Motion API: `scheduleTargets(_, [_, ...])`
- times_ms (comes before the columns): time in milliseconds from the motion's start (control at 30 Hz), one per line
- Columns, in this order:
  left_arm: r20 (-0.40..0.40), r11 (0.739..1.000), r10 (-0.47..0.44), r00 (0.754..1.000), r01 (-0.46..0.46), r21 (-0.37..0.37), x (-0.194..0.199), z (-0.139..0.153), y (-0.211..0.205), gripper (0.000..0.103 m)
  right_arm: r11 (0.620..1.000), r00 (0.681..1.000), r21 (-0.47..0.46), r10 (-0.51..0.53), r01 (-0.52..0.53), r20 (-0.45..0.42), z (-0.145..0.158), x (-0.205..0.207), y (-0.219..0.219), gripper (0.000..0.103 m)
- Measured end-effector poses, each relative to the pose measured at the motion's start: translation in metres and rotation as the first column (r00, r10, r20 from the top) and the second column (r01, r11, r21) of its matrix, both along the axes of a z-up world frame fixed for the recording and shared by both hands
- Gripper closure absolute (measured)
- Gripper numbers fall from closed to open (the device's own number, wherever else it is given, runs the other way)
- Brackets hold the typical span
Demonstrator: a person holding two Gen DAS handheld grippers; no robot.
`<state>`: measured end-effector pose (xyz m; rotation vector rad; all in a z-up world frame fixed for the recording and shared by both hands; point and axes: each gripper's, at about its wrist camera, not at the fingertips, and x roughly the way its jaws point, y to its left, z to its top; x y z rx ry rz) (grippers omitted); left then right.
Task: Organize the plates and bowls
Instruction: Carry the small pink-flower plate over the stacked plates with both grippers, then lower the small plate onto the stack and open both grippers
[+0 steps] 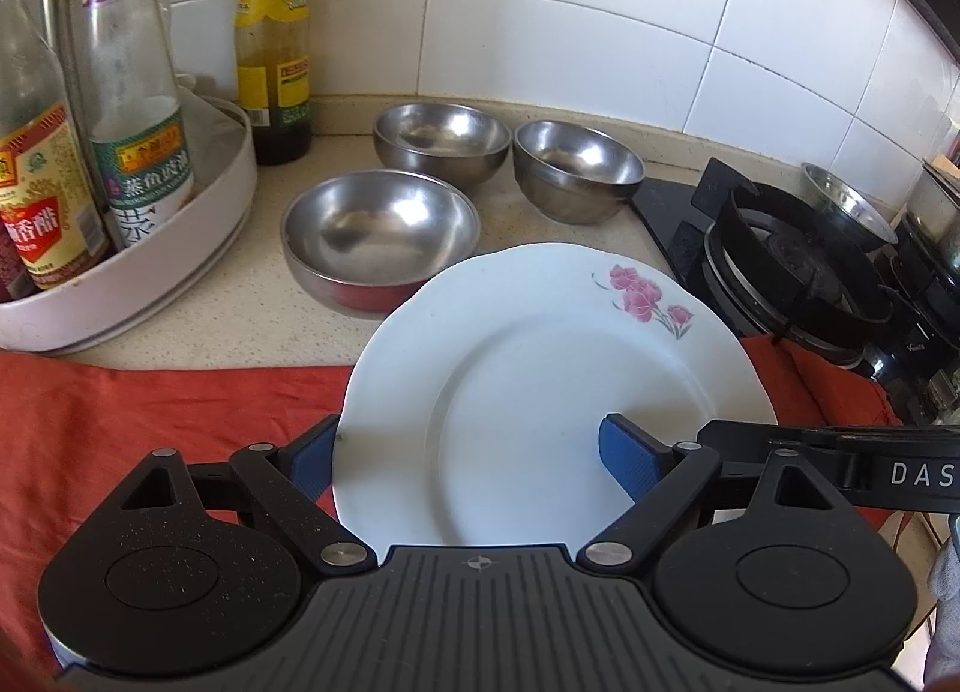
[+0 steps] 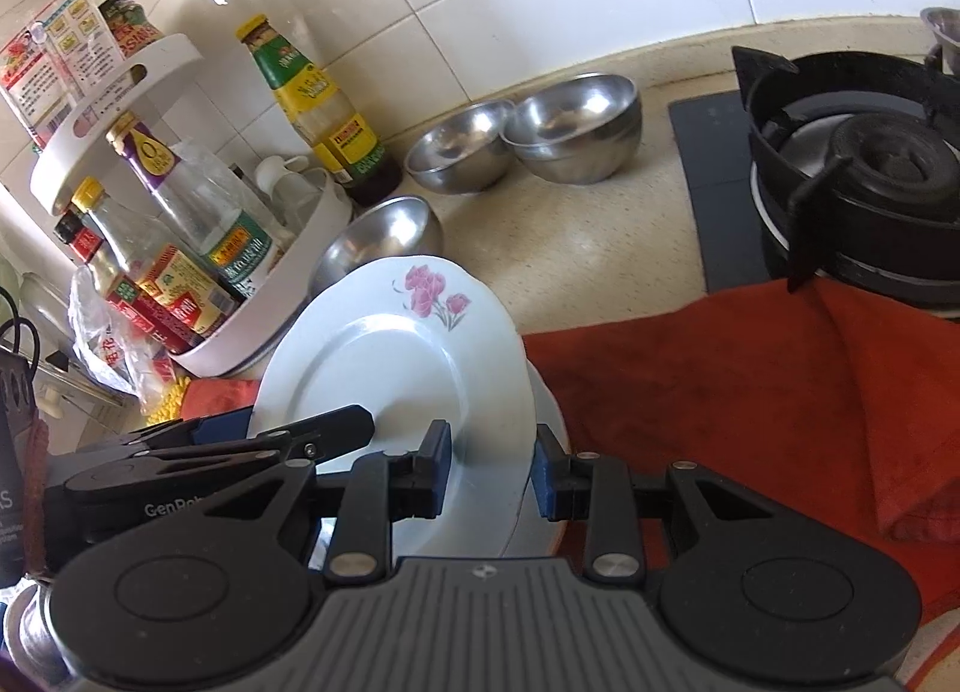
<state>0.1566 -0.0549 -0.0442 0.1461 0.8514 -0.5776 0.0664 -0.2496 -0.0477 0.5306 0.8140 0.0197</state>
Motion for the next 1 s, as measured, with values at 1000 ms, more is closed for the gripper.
scheduleTargets(1000, [-0.059,1.0,0.006,0.998,-0.005,0.021,-0.004,-0.016,-0.007,0.01,0.996,0.996,-0.059,0.057,-0.061,-0.068,-0.009,-0.001,0.003,0.068])
